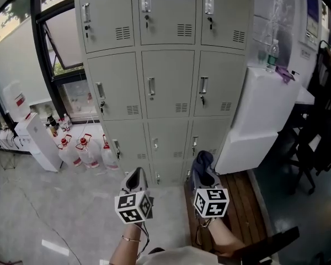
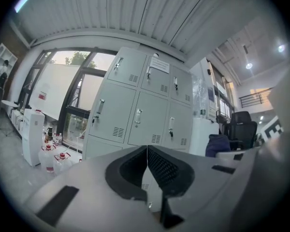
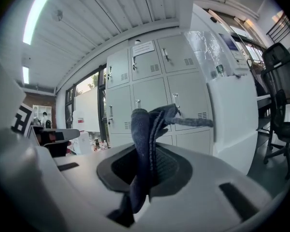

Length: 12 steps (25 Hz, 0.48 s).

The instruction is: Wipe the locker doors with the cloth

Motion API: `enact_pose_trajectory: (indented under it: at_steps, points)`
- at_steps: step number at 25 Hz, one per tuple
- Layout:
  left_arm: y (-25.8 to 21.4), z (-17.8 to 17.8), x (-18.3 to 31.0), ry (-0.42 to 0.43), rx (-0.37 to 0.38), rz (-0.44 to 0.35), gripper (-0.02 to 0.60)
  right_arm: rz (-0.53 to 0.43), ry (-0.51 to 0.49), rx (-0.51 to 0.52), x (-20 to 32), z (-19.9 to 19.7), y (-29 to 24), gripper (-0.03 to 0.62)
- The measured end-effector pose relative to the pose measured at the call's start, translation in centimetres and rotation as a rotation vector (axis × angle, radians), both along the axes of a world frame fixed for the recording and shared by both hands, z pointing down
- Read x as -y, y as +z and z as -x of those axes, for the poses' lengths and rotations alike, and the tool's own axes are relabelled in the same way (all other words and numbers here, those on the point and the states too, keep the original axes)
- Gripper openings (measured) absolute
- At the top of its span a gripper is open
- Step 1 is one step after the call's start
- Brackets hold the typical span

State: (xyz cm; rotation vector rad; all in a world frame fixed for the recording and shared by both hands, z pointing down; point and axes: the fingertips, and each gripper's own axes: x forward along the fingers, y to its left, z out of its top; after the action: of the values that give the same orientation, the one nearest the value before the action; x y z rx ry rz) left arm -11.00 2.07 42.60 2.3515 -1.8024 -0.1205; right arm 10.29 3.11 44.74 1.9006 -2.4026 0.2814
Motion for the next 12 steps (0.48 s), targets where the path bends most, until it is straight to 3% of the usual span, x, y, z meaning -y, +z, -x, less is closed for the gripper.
enact_pose_trajectory:
  at_steps: [6,12]
  points:
    - [1.8,-0.5,5.8,0.007,0.008,0.035,0.009,0.038,-0.005,0.01,5.3,-0.1,2.1,0.041]
    - [1.5,-1.2,14.0,0.048,0.002,0.008,0.009,0.023,0.032,0.009,12.6,-0.5,2.0,0.041]
